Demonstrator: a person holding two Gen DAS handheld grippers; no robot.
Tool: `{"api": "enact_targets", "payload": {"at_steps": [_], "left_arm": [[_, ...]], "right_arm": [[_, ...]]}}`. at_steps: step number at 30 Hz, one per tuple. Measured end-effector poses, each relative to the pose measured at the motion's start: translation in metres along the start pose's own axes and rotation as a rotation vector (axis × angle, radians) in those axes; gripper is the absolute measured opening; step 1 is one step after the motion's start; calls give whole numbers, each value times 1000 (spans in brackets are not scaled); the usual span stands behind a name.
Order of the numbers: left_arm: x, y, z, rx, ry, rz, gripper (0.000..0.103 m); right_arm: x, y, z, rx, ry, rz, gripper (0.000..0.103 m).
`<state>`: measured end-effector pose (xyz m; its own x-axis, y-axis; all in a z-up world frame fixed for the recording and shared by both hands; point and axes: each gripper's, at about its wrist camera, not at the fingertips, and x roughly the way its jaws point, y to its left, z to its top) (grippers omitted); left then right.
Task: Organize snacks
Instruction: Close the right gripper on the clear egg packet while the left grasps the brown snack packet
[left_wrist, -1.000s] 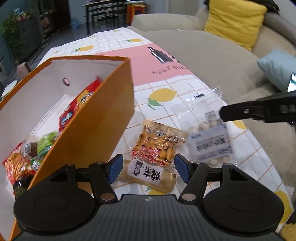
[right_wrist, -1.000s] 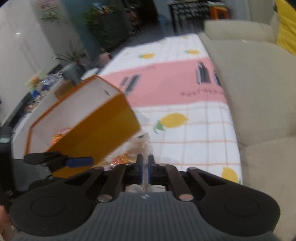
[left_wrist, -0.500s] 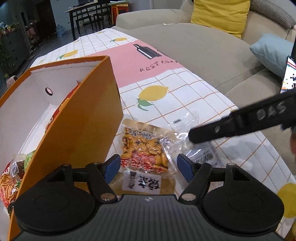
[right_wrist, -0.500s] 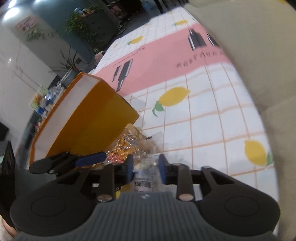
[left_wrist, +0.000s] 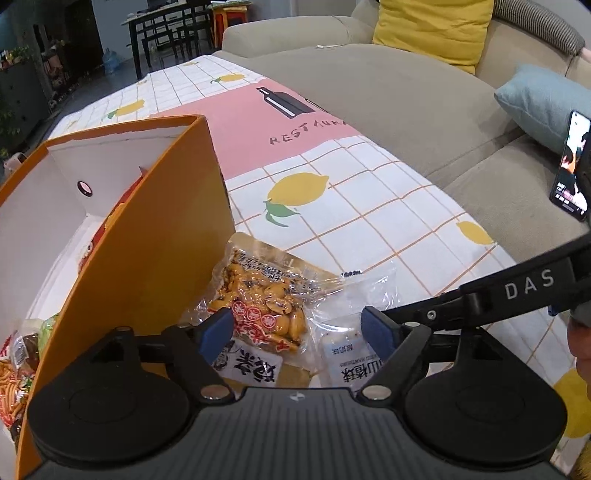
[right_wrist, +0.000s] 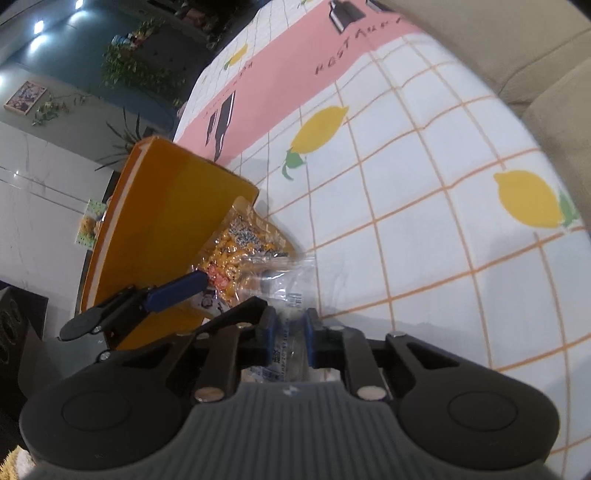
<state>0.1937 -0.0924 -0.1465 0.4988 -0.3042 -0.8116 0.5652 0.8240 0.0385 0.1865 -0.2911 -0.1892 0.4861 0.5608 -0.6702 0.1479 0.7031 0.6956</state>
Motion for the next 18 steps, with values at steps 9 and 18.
{"api": "enact_targets", "payload": {"at_steps": [9,18], "left_arm": [[15,-6,1,48,87,29,91],[16,0,4,-54,53,8,91]], "right_arm": [[-42,35,5,-253,-130,-279,10],[-34,35,7,-260,-110,-285,10]]}}
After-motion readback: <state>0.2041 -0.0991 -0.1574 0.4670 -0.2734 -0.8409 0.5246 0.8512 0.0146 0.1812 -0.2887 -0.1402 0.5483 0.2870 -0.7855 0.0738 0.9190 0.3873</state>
